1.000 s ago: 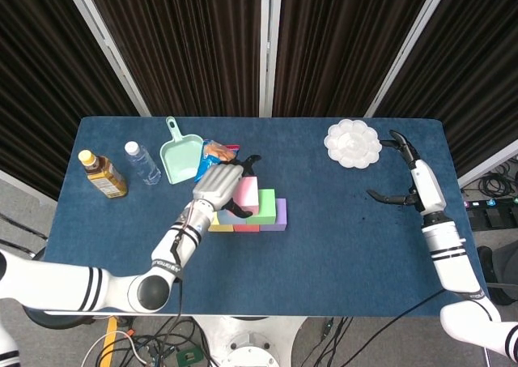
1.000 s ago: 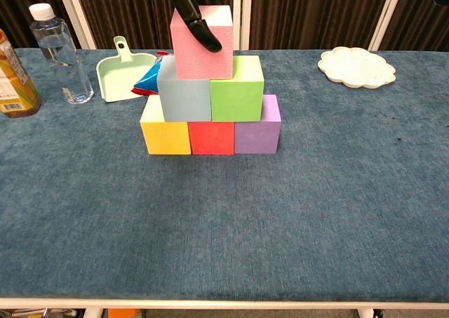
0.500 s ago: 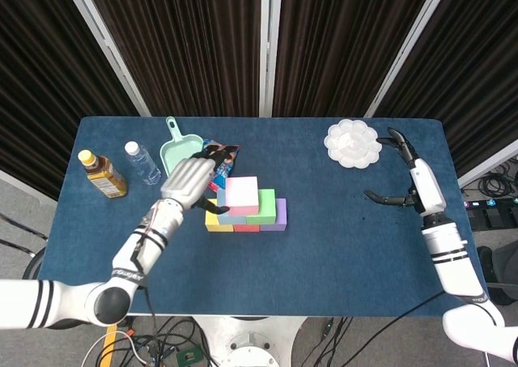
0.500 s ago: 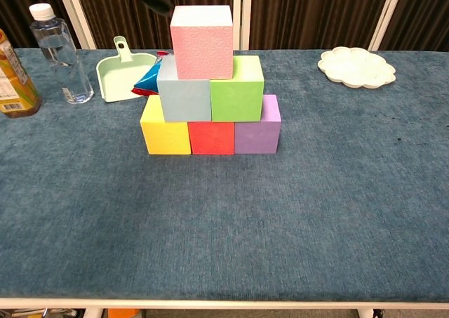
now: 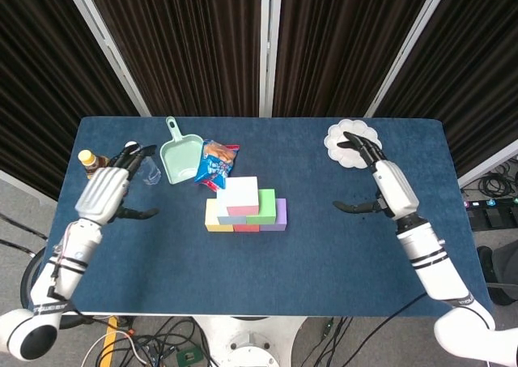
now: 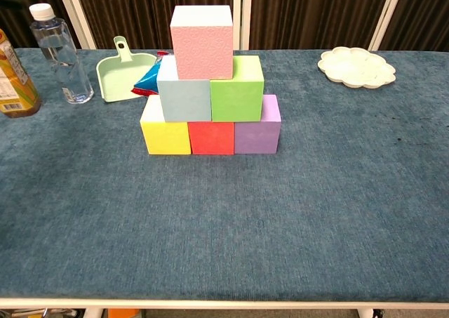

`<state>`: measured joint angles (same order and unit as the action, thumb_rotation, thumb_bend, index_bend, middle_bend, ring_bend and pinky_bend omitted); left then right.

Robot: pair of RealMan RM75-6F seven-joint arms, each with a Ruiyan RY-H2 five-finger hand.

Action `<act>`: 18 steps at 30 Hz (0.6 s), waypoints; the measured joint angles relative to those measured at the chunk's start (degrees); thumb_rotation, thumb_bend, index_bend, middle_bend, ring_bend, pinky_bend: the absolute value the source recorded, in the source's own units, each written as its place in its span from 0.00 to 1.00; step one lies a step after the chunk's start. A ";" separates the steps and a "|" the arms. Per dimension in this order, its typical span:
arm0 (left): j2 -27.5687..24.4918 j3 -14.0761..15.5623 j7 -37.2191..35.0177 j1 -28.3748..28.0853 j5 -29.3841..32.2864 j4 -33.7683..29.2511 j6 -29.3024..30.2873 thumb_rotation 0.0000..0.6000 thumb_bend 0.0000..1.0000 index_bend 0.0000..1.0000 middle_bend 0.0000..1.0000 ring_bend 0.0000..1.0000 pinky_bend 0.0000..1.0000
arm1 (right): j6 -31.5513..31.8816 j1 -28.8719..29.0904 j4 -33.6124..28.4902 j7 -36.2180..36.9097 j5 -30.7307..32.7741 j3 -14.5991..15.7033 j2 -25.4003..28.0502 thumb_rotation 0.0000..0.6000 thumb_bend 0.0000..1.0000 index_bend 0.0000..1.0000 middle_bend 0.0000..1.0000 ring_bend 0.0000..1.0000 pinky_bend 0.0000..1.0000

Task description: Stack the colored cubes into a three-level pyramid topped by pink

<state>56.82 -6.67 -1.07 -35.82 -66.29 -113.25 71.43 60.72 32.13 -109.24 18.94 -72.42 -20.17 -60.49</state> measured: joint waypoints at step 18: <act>5.27 3.46 -20.16 14.89 -9.86 18.95 8.78 1.00 0.06 0.08 0.13 0.03 0.16 | -9.84 14.16 -2.94 -22.96 12.92 0.92 -4.69 1.00 0.00 0.00 0.17 0.00 0.00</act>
<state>62.10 -3.21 -21.23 -20.93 -76.15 -94.30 80.21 50.88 46.29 -112.18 -4.03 -59.50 -19.25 -65.18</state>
